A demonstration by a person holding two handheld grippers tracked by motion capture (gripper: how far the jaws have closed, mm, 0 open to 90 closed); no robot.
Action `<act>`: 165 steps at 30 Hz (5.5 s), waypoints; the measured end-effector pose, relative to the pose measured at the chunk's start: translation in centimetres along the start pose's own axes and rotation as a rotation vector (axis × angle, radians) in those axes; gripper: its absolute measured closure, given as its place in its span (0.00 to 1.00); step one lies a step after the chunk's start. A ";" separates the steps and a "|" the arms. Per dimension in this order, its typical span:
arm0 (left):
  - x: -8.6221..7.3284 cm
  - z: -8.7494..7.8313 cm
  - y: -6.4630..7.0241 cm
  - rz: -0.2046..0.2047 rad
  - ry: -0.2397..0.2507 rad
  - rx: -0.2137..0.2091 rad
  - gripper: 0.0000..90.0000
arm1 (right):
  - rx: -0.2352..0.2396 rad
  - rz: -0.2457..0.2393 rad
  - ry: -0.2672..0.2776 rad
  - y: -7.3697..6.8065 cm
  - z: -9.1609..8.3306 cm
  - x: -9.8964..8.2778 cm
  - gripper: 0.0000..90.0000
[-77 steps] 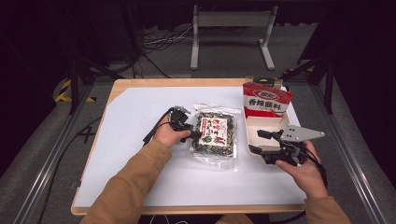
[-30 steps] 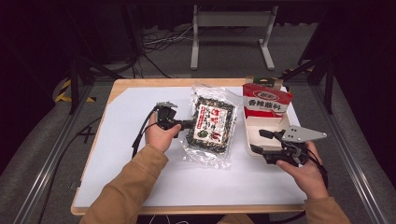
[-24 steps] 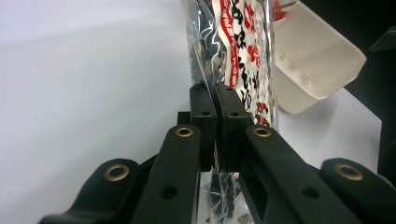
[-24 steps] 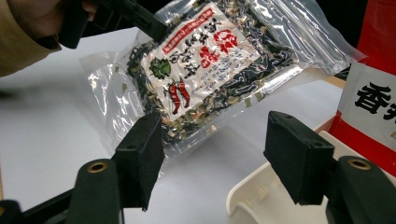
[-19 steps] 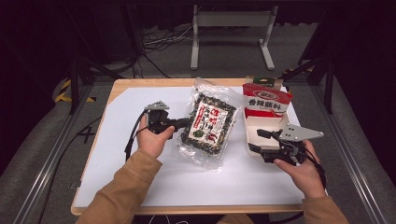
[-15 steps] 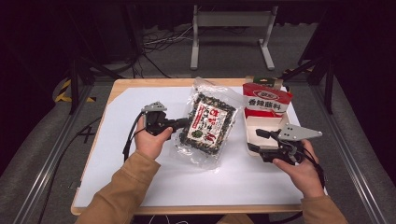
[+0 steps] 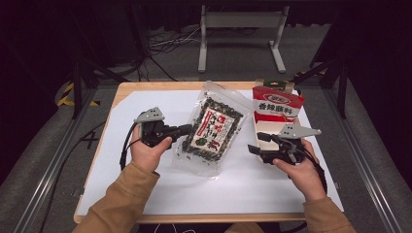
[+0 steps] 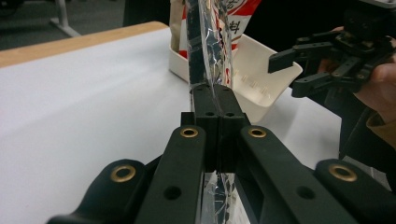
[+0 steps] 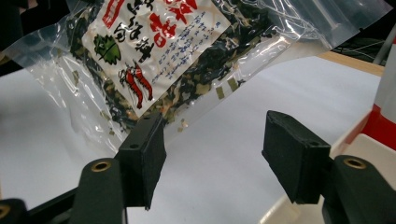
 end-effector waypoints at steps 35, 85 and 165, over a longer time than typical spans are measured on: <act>0.9 -2.0 3.9 0.129 0.101 -0.227 1.00 | 0.202 0.079 0.132 -0.4 2.6 2.0 0.39; 0.2 -1.4 2.6 0.217 0.076 -0.252 0.82 | 0.396 -0.077 0.171 -2.6 -3.1 4.4 0.85; -3.9 -5.1 -4.2 0.197 -0.021 0.054 0.40 | -0.170 -0.041 0.018 4.7 -12.4 8.3 0.85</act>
Point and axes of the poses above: each handheld gripper's, and its own axes: z roughly forward along the jaws, x roughly out of its top, y roughly to its right, the point moved 2 cm from there along z, roughly forward along the jaws, and after that the axes turned 6 degrees about x, right-handed, at the moved point
